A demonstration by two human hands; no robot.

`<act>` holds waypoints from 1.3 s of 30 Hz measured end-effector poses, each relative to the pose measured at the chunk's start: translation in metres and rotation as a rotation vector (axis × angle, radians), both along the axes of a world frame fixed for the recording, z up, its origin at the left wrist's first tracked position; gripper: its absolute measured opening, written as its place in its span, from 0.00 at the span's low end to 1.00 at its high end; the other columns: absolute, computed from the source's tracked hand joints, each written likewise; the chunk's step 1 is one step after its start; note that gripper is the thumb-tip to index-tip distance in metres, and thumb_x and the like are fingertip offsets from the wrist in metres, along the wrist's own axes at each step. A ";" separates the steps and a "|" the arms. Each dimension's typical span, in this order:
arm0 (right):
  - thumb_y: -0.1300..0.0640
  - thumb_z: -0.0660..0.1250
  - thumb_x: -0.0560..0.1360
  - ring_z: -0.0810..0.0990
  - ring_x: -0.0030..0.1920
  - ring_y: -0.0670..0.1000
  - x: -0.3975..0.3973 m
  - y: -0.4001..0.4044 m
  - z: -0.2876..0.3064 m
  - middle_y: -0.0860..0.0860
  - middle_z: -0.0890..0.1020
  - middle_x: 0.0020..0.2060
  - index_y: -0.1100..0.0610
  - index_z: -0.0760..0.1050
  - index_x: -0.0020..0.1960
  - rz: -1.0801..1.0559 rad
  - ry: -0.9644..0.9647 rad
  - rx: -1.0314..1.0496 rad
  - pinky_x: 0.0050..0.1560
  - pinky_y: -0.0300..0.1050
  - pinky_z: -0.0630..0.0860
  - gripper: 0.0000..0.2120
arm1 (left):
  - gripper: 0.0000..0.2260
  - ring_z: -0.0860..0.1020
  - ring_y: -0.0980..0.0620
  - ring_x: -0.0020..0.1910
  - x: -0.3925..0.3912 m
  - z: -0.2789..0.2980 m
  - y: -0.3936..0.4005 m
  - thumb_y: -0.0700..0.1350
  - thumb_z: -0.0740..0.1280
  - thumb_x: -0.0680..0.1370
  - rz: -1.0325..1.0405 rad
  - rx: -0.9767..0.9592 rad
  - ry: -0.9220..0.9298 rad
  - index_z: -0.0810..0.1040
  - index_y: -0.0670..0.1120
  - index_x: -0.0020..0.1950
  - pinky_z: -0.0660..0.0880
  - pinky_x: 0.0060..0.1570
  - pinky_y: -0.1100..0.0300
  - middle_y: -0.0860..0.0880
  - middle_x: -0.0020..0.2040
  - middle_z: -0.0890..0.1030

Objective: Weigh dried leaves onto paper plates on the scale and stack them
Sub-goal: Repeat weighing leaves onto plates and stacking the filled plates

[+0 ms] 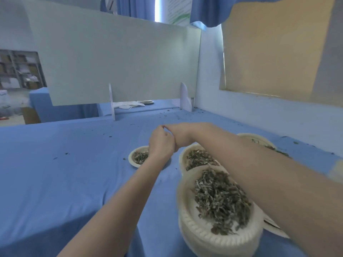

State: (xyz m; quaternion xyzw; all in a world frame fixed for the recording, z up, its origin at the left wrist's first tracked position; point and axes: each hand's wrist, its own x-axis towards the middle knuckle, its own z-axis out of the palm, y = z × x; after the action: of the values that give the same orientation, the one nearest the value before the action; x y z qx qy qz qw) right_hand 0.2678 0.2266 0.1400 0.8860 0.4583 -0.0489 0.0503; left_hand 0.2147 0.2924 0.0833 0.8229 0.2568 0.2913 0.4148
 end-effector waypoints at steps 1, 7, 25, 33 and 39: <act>0.60 0.69 0.73 0.71 0.65 0.56 -0.007 -0.016 0.008 0.55 0.71 0.68 0.55 0.55 0.75 -0.009 0.011 0.036 0.64 0.51 0.69 0.36 | 0.17 0.73 0.43 0.57 -0.006 0.011 -0.015 0.37 0.52 0.79 -0.035 0.031 -0.002 0.67 0.40 0.67 0.70 0.50 0.54 0.41 0.63 0.75; 0.56 0.70 0.74 0.73 0.60 0.54 -0.035 -0.145 0.042 0.54 0.72 0.67 0.55 0.56 0.75 -0.164 -0.053 0.097 0.52 0.44 0.69 0.35 | 0.19 0.74 0.43 0.54 -0.020 0.054 -0.121 0.37 0.56 0.77 -0.256 0.232 0.083 0.66 0.43 0.69 0.73 0.47 0.53 0.43 0.63 0.74; 0.54 0.58 0.78 0.75 0.42 0.53 0.041 -0.451 -0.029 0.55 0.76 0.43 0.59 0.73 0.42 -0.905 -0.042 0.399 0.37 0.45 0.72 0.11 | 0.10 0.75 0.42 0.54 0.083 0.009 -0.360 0.40 0.57 0.78 -0.543 0.444 0.425 0.72 0.37 0.56 0.71 0.47 0.55 0.41 0.54 0.76; 0.67 0.56 0.73 0.60 0.28 0.49 0.051 -0.465 -0.048 0.55 0.68 0.32 0.59 0.65 0.34 -1.034 0.006 0.515 0.27 0.41 0.56 0.10 | 0.15 0.61 0.54 0.28 0.095 0.006 -0.362 0.34 0.54 0.78 -0.590 0.469 0.478 0.61 0.45 0.32 0.59 0.25 0.63 0.48 0.31 0.64; 0.68 0.55 0.74 0.59 0.26 0.50 0.035 -0.464 -0.010 0.52 0.61 0.27 0.56 0.59 0.30 -1.034 -0.103 0.592 0.25 0.41 0.56 0.17 | 0.11 0.65 0.51 0.33 0.086 0.048 -0.365 0.34 0.53 0.80 -0.624 0.502 0.380 0.68 0.41 0.38 0.63 0.29 0.62 0.45 0.36 0.68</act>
State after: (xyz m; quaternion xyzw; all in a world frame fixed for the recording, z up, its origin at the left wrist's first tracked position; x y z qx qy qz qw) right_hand 0.3032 -0.2371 0.1297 0.9718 -0.0412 0.1057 -0.2068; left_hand 0.3010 -0.0728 0.1309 0.9752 -0.0109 0.0488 0.2156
